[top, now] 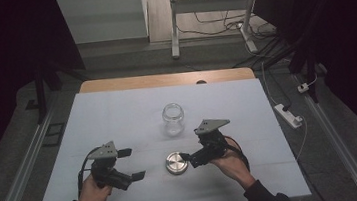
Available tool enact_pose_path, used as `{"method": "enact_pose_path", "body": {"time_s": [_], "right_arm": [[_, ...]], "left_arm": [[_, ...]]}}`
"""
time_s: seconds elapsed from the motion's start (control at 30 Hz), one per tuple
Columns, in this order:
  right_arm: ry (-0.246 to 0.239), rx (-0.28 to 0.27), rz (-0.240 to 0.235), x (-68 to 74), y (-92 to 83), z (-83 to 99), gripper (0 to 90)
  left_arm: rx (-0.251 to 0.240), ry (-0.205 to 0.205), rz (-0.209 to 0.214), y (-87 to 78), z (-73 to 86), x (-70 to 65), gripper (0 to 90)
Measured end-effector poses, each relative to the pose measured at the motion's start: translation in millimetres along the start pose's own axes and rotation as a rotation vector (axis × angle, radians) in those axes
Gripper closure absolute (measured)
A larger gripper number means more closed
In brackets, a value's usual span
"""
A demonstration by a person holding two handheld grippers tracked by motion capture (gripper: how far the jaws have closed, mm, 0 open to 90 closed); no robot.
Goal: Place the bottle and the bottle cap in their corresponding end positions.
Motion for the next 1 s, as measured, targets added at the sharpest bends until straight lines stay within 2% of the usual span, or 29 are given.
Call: {"method": "enact_pose_path", "body": {"time_s": [0.5, 1.0], "right_arm": [[0.010, -0.014, 0.009, -1.8, -25.5, 15.4, 0.0], [0.038, -0.030, 0.061, -12.9, -58.5, 34.3, 0.0]], "left_arm": [[-0.007, -0.017, -0.063, -21.3, 12.9, -5.3, 0.0], [-0.036, -0.050, -0.174, -54.9, 33.7, -8.2, 0.0]]}}
Point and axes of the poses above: each handheld gripper's, and its own axes: y roughly forward along the jaws, z roughly out of its underside, x roughly to its left, the point moved 8 cm from there along y, roughly forward along the jaws, and after that the axes turned 13 degrees about z, right-handed, at the moved point
